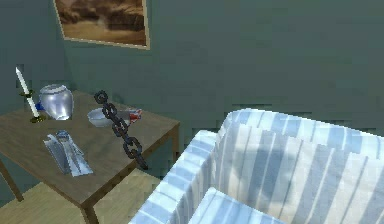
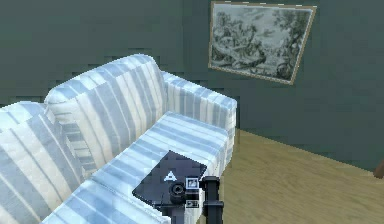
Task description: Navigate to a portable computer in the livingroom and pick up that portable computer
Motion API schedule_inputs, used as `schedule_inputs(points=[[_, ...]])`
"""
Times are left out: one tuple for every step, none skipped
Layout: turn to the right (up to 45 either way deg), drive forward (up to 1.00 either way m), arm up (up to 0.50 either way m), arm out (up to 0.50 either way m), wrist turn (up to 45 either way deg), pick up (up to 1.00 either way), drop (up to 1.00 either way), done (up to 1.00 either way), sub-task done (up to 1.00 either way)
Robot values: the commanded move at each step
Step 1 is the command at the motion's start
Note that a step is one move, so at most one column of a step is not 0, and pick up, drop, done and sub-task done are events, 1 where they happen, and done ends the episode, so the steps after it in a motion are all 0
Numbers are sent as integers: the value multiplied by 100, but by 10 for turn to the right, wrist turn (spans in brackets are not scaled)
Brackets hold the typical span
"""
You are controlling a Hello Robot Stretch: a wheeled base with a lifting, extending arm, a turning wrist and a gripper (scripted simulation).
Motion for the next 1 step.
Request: schedule_inputs(points=[[0, 0, 0, 0, 450, 0, 0, 0, 0]])
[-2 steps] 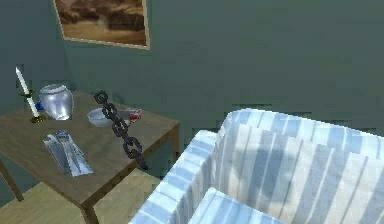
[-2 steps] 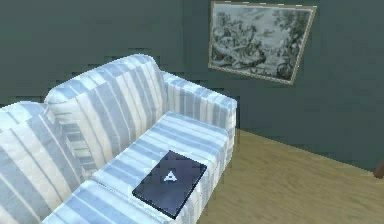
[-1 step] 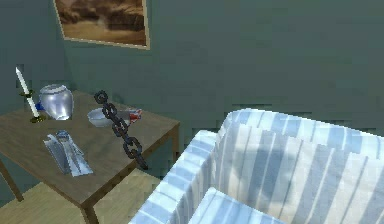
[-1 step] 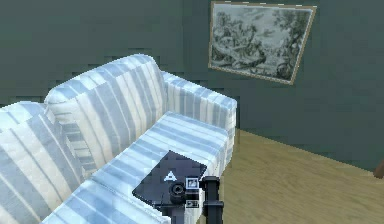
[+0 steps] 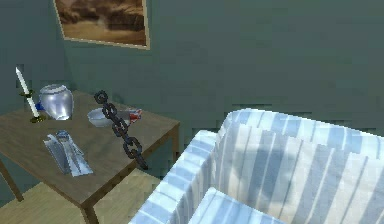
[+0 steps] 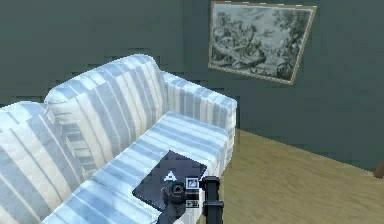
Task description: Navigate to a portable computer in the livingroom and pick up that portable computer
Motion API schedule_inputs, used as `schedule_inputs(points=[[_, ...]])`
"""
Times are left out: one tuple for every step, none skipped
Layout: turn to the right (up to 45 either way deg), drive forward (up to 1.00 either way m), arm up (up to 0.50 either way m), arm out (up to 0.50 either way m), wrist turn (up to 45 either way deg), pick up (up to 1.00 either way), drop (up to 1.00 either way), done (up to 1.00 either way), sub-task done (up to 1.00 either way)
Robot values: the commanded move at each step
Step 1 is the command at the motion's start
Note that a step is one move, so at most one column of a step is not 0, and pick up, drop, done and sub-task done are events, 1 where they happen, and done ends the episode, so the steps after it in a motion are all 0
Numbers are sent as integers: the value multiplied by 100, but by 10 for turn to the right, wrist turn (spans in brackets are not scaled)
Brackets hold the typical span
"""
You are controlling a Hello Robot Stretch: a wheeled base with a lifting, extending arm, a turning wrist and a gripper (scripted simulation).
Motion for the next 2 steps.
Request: schedule_inputs(points=[[0, 0, 0, 0, 450, 0, 0, 0, 0], [0, 0, 0, 0, 450, 0, 0, 0, 0]])
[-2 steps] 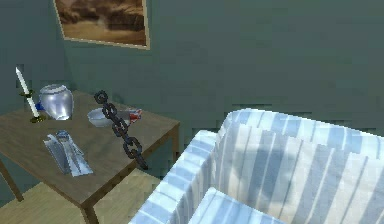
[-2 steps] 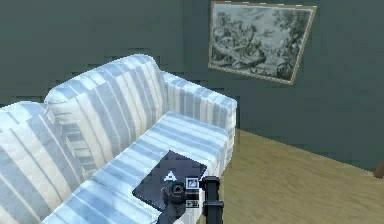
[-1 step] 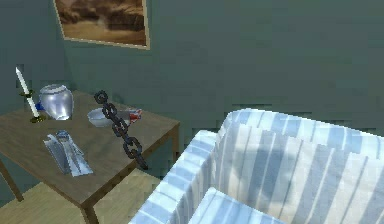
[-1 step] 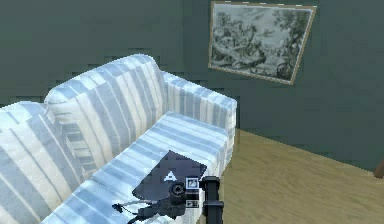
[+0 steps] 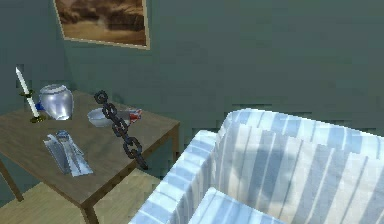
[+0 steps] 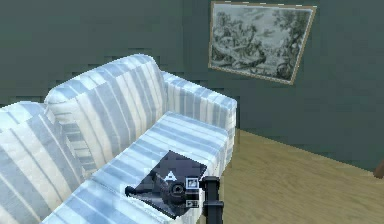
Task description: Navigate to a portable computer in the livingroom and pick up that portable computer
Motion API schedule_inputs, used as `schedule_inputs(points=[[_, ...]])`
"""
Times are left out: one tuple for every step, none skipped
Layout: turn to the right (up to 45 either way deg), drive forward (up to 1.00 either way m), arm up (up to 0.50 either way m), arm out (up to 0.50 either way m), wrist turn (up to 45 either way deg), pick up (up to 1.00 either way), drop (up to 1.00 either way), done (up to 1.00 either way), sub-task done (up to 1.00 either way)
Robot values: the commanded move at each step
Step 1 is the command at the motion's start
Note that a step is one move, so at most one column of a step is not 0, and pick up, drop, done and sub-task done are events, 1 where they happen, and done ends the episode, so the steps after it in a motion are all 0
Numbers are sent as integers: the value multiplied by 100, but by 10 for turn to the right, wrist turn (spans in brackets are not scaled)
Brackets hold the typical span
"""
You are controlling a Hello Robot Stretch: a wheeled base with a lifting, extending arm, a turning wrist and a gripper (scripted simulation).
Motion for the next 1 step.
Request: schedule_inputs(points=[[0, 0, 0, 0, 300, 0, 0, 0, 0]])
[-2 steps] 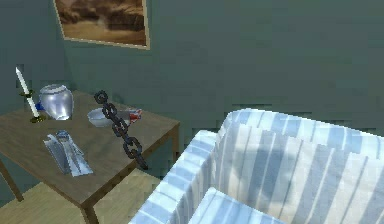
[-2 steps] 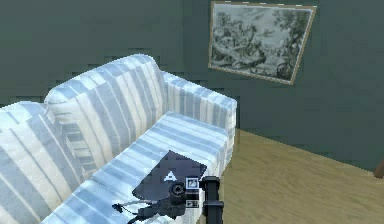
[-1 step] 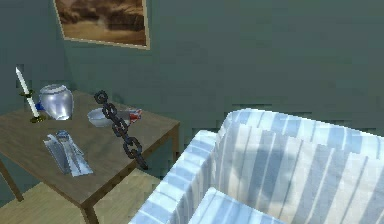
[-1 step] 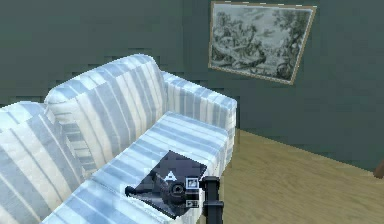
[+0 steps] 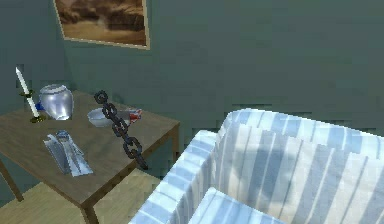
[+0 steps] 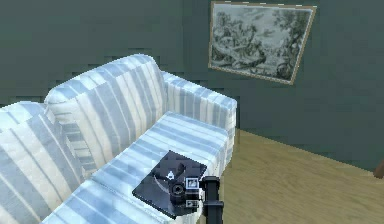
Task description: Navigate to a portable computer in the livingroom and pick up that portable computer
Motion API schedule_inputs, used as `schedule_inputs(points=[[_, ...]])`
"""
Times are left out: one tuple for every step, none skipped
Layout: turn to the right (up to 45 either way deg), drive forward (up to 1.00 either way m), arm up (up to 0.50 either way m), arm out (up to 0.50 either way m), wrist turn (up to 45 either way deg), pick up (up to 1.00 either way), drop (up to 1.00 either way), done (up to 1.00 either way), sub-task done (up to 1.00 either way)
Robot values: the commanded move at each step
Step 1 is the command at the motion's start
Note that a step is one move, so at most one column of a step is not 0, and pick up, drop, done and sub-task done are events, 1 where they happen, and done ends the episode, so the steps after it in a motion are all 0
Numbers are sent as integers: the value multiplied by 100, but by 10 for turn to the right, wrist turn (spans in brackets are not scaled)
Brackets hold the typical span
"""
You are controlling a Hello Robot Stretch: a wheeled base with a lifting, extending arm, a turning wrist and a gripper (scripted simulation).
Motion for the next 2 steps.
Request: schedule_inputs(points=[[0, 0, -30, 0, 0, 0, 0, 0, 0], [0, 0, 0, 0, 0, 100, 0, 0, 0]])
